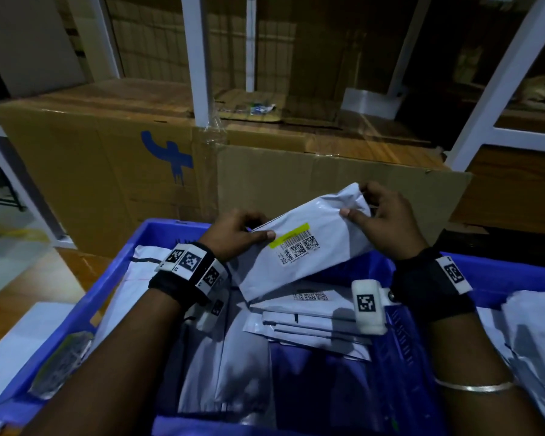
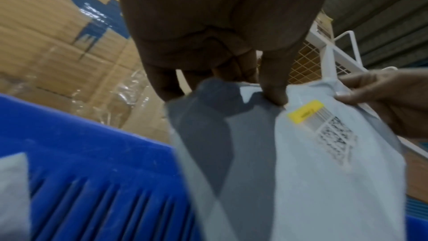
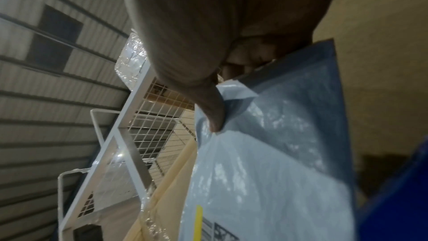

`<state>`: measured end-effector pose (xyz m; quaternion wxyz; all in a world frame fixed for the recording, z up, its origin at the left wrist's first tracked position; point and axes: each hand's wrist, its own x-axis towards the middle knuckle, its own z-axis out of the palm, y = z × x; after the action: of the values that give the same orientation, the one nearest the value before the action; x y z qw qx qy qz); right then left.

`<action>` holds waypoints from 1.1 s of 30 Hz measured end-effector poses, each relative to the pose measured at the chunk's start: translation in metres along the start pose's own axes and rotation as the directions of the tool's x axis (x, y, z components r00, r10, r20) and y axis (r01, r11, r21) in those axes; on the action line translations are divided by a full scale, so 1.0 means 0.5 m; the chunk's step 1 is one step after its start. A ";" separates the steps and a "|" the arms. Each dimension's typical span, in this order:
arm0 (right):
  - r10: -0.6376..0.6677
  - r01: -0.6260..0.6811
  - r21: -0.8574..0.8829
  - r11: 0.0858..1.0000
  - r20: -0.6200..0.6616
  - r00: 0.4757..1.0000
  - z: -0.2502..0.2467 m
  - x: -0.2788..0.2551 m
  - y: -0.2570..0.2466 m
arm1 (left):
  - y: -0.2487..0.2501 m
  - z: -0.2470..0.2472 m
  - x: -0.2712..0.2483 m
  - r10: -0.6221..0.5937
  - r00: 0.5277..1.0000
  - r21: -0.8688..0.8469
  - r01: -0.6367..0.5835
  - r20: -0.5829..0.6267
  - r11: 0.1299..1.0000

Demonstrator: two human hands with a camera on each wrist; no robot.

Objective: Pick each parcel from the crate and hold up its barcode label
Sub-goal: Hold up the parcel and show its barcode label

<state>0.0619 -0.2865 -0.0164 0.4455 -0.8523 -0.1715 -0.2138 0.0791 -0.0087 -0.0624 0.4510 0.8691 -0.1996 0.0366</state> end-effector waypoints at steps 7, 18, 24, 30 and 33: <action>0.077 -0.050 -0.225 0.973 0.110 0.991 0.005 -0.010 0.029 | -0.008 -0.008 0.000 -0.011 1.000 0.034 0.011 -0.007 0.999; 0.074 0.032 -0.417 0.908 0.234 0.969 0.012 -0.011 0.003 | 0.006 -0.012 -0.004 -0.034 0.999 0.159 0.029 0.034 0.987; 0.084 0.065 -0.352 0.934 0.394 0.915 0.038 -0.009 -0.006 | 0.011 -0.003 -0.006 -0.036 0.998 0.167 0.029 0.043 0.986; 0.115 0.016 -0.310 0.951 0.399 0.910 0.009 -0.005 0.034 | -0.007 -0.029 -0.004 -0.107 0.990 0.089 0.116 -0.096 0.989; 0.112 -0.011 -0.245 0.969 0.402 0.909 0.003 -0.007 0.056 | -0.007 -0.035 -0.006 -0.097 0.985 0.055 0.106 -0.142 0.993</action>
<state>0.0727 -0.3009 -0.0382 0.3005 -0.9302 -0.2079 -0.0340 0.0795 0.0082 -0.0555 0.4378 0.8872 -0.1217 0.0802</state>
